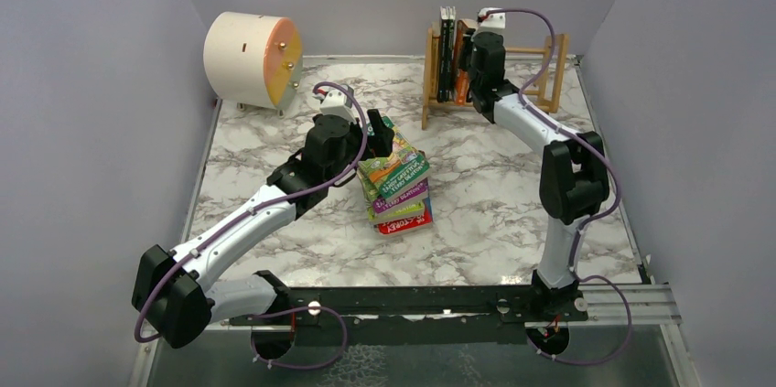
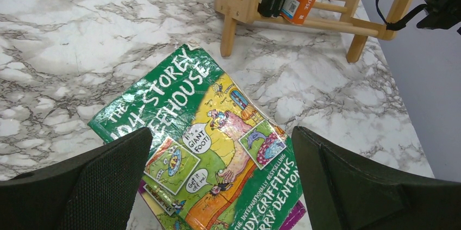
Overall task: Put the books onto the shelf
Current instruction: Place the book on the shelf.
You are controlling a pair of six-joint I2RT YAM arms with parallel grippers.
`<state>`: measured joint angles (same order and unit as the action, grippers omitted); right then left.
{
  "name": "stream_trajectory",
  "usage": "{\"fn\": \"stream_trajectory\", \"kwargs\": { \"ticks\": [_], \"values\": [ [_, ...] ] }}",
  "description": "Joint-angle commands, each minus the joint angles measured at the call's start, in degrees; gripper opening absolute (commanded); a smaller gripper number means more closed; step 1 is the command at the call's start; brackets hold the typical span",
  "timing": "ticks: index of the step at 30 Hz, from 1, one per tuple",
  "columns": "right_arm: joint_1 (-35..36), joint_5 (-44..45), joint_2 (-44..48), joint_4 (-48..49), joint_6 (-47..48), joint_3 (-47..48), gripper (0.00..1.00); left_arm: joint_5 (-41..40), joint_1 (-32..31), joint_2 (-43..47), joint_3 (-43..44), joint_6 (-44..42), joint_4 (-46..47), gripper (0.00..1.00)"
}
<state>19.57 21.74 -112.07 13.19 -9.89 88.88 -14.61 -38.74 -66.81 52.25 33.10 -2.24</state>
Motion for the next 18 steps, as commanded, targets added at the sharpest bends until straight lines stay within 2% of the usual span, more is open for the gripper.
{"fn": "stream_trajectory", "kwargs": {
  "ticks": [1, 5, 18],
  "values": [
    [0.93, 2.93, -0.97, 6.1, 1.57, 0.31, 0.01, -0.51, 0.16, -0.34, -0.14, 0.03, 0.35, 0.98],
    [1.22, 3.26, -0.1, 9.36, 2.11, -1.83, 0.01, -0.43, 0.14, -0.72, 0.01, -0.05, 0.31, 0.98],
    [1.2, 0.55, -8.13, 0.06, 0.58, 9.7, 0.03, -0.15, 0.37, -1.88, 0.93, -0.76, 0.31, 0.98]
  ]
}}
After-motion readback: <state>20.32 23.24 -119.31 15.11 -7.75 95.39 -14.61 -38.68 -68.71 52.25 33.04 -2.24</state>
